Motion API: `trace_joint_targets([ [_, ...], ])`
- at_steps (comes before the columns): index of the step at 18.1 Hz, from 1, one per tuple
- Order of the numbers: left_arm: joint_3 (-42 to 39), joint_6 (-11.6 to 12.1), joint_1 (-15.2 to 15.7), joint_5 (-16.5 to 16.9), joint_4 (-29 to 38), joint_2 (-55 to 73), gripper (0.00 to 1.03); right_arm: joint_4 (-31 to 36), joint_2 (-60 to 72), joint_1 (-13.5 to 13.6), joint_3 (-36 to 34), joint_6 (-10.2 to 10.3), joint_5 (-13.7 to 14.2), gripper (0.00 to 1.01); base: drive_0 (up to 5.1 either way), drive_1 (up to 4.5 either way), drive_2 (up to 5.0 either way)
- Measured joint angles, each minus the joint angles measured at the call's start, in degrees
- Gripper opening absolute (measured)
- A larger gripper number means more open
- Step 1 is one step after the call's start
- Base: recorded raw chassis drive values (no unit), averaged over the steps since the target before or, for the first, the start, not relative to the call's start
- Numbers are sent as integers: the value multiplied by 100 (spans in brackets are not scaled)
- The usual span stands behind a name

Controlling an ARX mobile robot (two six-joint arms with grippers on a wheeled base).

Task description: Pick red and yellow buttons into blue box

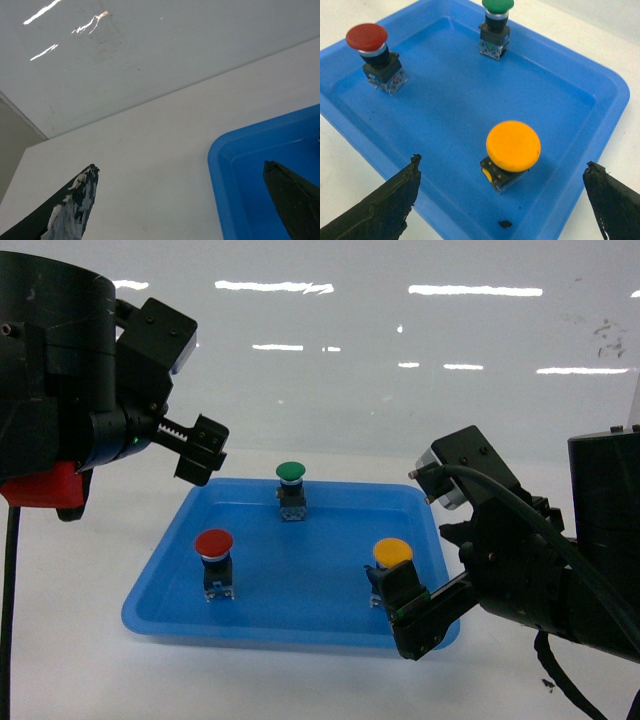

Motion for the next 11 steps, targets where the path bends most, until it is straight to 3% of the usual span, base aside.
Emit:
trace_joint_targets([
  [4, 0, 0, 0, 0, -7, 0, 98, -44, 332, 9, 26, 20, -120, 98, 0, 0, 0],
  [11, 0, 0, 0, 0, -2, 0, 98, -264, 730, 57, 575, -267, -17, 98, 0, 0, 0],
])
